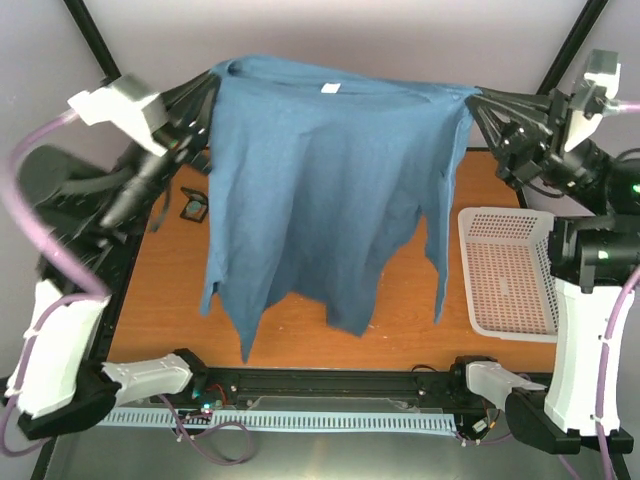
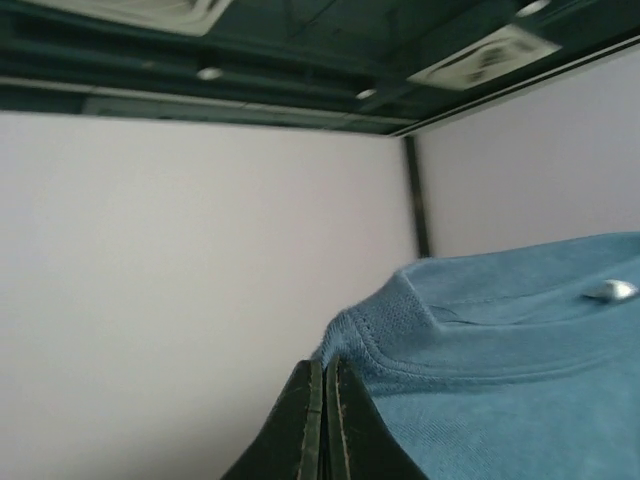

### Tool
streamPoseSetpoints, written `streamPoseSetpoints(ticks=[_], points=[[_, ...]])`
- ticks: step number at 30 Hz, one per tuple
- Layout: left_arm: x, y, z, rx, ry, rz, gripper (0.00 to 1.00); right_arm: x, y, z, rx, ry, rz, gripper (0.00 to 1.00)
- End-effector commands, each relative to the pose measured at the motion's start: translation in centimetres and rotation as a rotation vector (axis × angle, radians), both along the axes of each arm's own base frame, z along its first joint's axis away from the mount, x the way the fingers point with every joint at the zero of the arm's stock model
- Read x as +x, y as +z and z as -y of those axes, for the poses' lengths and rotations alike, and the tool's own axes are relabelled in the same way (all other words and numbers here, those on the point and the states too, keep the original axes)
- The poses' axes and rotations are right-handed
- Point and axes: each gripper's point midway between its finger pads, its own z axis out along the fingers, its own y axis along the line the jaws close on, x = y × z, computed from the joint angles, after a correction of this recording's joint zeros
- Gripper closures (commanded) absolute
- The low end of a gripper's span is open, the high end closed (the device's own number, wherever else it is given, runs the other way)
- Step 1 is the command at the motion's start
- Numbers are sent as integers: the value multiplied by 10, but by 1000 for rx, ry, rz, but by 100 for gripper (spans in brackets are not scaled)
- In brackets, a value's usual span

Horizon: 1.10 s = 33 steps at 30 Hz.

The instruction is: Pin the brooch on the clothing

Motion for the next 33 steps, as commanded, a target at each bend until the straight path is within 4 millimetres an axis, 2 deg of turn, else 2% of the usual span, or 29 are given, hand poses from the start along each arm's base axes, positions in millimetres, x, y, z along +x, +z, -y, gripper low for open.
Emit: streamPoseSetpoints(ticks=[1, 2, 4, 5, 7, 8, 9, 10, 11, 12, 13, 14, 16, 17, 18, 20, 23, 25, 27, 28, 31, 33], points=[[106, -24, -31, -6, 481, -80, 99, 123, -34, 36, 176, -266, -193, 97], [138, -41, -30, 27, 497, -132, 99, 149, -49, 41, 182, -310, -226, 97], [198, -73, -41, 26, 487, -251, 99, 208, -88, 47, 161, -372, -293, 98], [230, -97, -48, 24, 492, -315, 99, 236, -110, 49, 128, -399, -314, 97], [288, -154, -44, 79, 454, -426, 99, 295, -163, 52, 64, -446, -367, 94], [315, -185, -40, 121, 433, -473, 99, 322, -195, 52, -1, -479, -383, 77], [346, -226, -34, 170, 426, -536, 93, 351, -231, 57, -57, -534, -412, 60], [368, -254, -35, 204, 453, -578, 73, 378, -269, 65, -119, -603, -469, 51], [387, -278, -40, 237, 503, -616, 49, 403, -288, 76, -176, -674, -531, 47], [402, -298, -43, 274, 540, -651, 33, 420, -327, 86, -254, -734, -662, 44], [414, -316, -50, 299, 590, -703, 23, 429, -352, 95, -311, -779, -768, 41], [419, -322, -55, 308, 625, -742, 16, 430, -373, 95, -355, -770, -845, 42], [412, -321, -54, 309, 607, -803, 8, 414, -392, 77, -425, -734, -870, 42], [403, -317, -47, 302, 563, -807, 7, 403, -391, 68, -451, -746, -850, 39], [393, -311, -41, 278, 529, -798, 4, 388, -379, 60, -450, -764, -825, 37], [366, -307, -30, 201, 433, -824, 1, 359, -379, 28, -447, -680, -828, 34], [318, -322, 0, 130, 240, -873, 0, 316, -402, -17, -454, -541, -886, 29], [283, -359, 23, 142, 140, -967, 0, 292, -424, -33, -431, -447, -968, 29], [248, -394, 44, 191, 77, -1040, 0, 268, -455, -41, -425, -361, -1064, 28], [231, -409, 50, 198, 66, -1087, 1, 253, -478, -47, -461, -332, -1118, 28], [178, -469, 65, 200, -5, -1264, 5, 224, -529, -48, -606, -354, -1212, 31], [141, -495, 81, 204, -94, -1330, 9, 206, -554, -44, -692, -394, -1254, 33]])
